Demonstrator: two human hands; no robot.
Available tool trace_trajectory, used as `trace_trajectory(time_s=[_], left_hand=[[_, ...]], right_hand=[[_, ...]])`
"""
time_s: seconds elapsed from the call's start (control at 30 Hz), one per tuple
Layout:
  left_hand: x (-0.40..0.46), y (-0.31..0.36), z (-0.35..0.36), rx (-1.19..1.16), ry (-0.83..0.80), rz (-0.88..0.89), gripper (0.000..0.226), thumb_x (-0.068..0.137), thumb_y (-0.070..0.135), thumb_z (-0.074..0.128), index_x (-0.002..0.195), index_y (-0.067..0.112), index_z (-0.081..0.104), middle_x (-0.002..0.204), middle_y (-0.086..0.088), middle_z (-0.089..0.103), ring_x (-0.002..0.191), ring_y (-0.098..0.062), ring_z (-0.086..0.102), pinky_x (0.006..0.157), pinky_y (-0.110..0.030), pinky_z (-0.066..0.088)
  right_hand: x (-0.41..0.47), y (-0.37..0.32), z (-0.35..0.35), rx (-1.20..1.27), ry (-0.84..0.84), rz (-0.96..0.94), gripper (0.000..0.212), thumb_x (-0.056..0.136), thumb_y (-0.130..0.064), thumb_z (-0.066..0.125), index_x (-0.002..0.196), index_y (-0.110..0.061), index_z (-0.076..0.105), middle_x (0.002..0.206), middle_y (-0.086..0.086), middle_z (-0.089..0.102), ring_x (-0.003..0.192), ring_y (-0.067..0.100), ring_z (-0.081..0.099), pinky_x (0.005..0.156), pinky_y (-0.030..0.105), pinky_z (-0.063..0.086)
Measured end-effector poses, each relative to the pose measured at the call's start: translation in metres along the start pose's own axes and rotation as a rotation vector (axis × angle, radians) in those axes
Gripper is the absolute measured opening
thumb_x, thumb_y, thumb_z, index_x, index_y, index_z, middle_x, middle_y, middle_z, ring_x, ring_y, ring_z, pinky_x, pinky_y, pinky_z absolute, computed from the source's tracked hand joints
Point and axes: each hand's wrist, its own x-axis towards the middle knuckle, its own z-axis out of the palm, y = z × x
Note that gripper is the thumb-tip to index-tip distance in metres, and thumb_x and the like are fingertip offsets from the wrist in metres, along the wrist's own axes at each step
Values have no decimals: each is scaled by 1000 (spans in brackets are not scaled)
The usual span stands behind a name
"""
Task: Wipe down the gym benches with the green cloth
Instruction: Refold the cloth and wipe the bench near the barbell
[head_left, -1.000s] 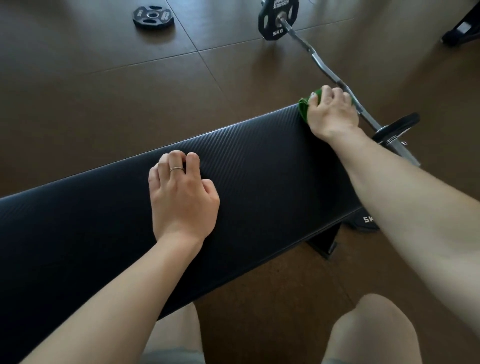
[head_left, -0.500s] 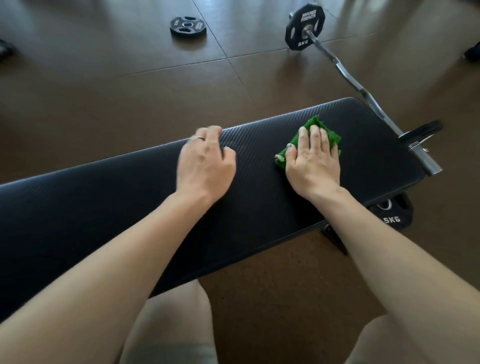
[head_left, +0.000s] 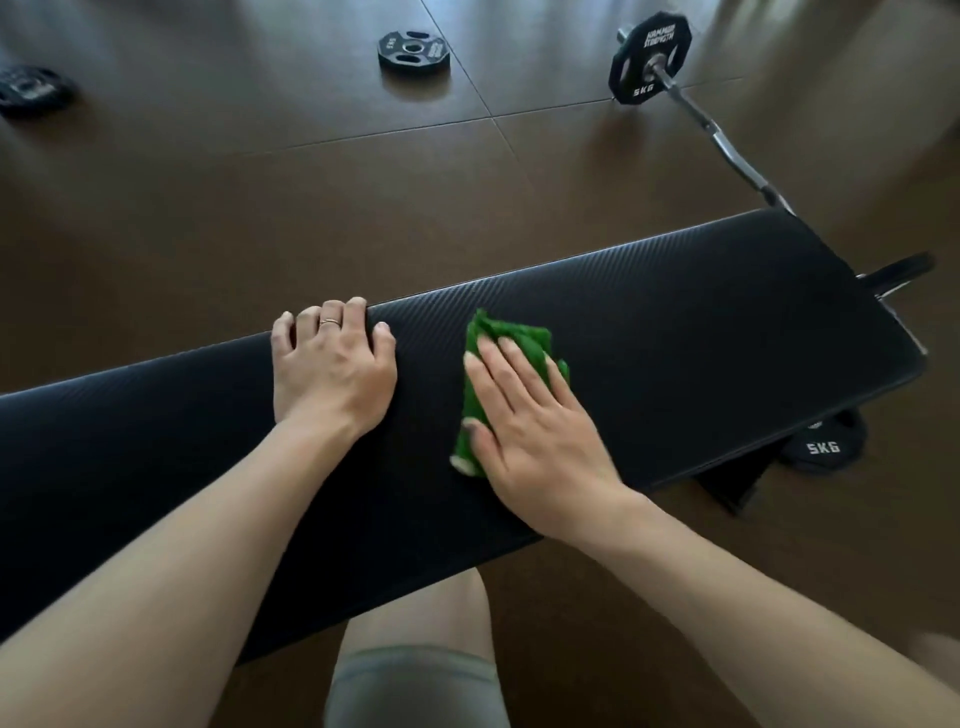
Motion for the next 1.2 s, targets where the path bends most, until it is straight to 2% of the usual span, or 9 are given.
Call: trace_trajectory(time_s=[0.1,0.27,0.47,0.6,0.73,0.87,1.03,1.13,1.2], left_hand=[[-1,2,0,-7,7,6,56,106,44,19,152,18,39,154,-6,46,145,-27,33,126,-47,9],[-1,1,1,-8,18,10,56,105,43,18,150,18,40,153,-6,47,145,-27,33,126,-48,9],[-2,2,0,-12,23,27,55,106,41,19,150,16,40,154,-7,46,145,-27,33,125,-48,9],[-2,-1,1,-21,24,39,55,106,42,17,150,16,40,153,-7,46,145,-28,33,126,-49,9],[-1,0,0,-26,19,24,58,107,43,14,151,16,40,154,-7,46,145,-27,33,126,-49,8],[1,-3,-3,-139,-20,24,59,109,43,12,155,18,38,160,-4,41,150,-23,28,127,-45,4],[7,-31,-53,-793,24,-163,60,111,45,16,154,16,45,159,-1,45,149,-13,34,120,-24,17],[4,-70,-74,-731,136,-229,60,112,44,13,151,18,50,154,1,52,144,-13,39,110,-20,23],[-2,-94,-77,-609,78,-258,64,111,45,11,151,14,49,156,-6,49,147,-20,37,118,-30,22]], right_hand=[[-17,50,-10,-83,-16,50,65,106,-50,10,166,-25,11,174,-4,4,160,12,-5,129,36,-3],[73,77,-21,10,26,540,64,109,-45,14,167,-18,4,175,0,-5,160,16,-9,128,44,-6],[58,-19,4,41,46,221,63,110,-43,19,166,-18,9,175,-2,-2,160,14,-9,129,42,-9],[-8,-9,-1,23,-10,78,64,107,-49,12,166,-24,6,173,-8,-4,158,7,-15,126,33,-14],[5,52,-13,-30,11,277,69,104,-53,7,167,-25,4,174,-6,-3,159,10,-10,130,39,-1],[85,45,-13,85,71,599,67,108,-45,16,166,-14,4,175,2,-4,160,17,-10,128,46,-8],[132,-71,6,92,0,249,65,108,-40,20,166,-12,11,175,4,3,160,19,-6,128,47,-11],[116,-141,21,99,-26,-9,66,109,-42,21,166,-12,9,175,4,0,160,19,-8,128,46,-12],[91,-158,29,67,-47,-174,65,109,-42,22,166,-13,11,175,4,1,160,18,-8,128,46,-10]])
